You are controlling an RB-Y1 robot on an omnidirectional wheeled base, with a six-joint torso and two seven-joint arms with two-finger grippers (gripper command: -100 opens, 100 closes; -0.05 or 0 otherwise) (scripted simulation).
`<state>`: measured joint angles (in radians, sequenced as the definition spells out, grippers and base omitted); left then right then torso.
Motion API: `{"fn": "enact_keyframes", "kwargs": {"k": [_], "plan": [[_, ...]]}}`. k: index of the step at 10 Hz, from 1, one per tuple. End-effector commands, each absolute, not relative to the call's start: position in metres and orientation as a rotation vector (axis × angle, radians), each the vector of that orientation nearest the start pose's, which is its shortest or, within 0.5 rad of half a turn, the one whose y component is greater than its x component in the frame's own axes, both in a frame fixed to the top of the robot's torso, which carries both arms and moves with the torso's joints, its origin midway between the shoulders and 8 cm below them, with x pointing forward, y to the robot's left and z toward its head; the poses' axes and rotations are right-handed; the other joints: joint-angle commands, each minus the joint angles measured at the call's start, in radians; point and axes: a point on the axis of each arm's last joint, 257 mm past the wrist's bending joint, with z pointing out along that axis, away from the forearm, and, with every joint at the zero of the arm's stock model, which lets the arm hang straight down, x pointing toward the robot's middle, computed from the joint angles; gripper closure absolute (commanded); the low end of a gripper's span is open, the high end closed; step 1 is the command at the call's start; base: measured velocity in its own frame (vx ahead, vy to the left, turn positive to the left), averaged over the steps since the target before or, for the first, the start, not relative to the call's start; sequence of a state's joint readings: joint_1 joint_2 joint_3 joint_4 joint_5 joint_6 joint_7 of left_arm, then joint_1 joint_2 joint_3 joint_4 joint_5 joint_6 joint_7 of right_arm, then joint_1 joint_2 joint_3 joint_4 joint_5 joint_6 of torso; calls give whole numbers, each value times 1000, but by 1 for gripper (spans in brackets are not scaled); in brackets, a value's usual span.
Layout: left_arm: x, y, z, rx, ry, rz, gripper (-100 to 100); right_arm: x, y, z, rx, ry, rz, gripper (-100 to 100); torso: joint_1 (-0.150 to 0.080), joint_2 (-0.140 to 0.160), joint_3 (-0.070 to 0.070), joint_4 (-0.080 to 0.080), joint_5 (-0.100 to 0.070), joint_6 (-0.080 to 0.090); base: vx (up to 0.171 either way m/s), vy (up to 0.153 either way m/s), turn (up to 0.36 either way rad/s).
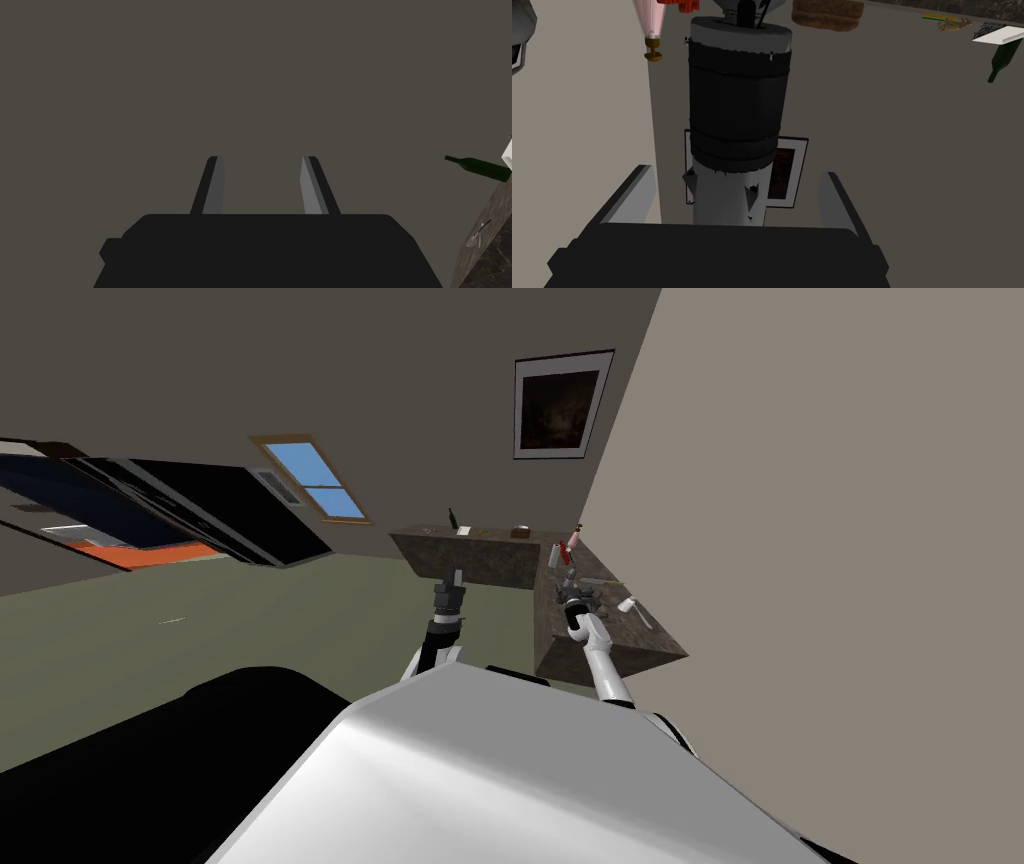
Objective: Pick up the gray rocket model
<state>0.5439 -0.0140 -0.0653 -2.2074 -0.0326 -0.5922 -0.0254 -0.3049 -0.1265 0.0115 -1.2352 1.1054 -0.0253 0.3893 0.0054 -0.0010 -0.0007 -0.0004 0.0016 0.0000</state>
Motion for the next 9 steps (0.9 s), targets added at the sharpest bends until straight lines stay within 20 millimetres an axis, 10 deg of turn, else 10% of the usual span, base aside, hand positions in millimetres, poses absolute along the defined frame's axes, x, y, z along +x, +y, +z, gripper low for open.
{"fn": "enact_keyframes", "kwargs": {"k": [1, 7, 8, 9], "plan": [[342, 259, -5, -661, 641, -1306, 0, 629, -215, -223, -144, 1598, 45, -100, 0, 0, 0, 0, 0, 0, -17, 109, -206], [342, 259, -5, -661, 641, -1306, 0, 642, -222, -210, -169, 1571, 88, -100, 0, 0, 0, 0, 0, 0, 0, 89, -122], [342, 259, -5, -661, 642, -1306, 0, 642, -222, -209, -172, 1569, 91, 100, -3, 0, 0, 0, -1, 0, 0, 7, 0], [342, 259, -5, -661, 642, -1306, 0, 642, -222, -209, -172, 1570, 91, 100, -5, 0, 0, 0, -1, 0, 0, 0, 0]]}}
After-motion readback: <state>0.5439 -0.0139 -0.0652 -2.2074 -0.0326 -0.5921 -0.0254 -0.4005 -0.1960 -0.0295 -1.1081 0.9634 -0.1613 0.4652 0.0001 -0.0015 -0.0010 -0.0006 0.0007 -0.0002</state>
